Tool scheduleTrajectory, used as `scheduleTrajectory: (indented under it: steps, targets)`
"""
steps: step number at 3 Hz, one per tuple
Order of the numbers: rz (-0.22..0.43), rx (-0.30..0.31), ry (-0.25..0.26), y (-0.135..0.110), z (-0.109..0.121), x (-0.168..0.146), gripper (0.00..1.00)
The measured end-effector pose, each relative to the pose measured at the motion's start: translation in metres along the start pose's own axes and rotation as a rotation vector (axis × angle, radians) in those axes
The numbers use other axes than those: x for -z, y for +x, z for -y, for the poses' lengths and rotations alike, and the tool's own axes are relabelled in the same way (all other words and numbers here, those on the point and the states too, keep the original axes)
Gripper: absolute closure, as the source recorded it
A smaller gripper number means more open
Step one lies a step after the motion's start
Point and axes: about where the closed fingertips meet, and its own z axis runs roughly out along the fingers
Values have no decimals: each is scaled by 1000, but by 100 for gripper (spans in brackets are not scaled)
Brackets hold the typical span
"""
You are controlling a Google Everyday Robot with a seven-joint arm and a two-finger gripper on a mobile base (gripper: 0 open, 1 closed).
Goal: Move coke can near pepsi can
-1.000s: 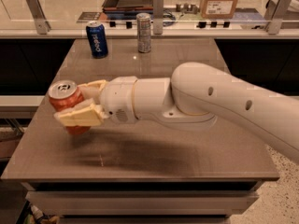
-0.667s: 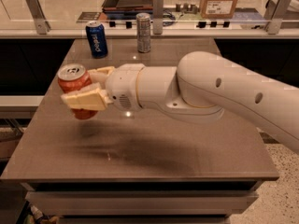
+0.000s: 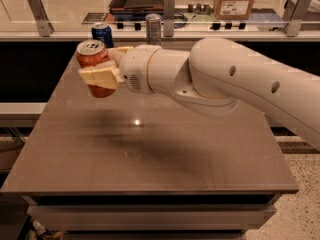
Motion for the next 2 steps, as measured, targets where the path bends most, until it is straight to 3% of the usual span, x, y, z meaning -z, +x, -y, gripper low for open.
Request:
scheduleTrajectory:
  steps: [2]
  targets:
    - [-4,-15,71,6,63,-25,100]
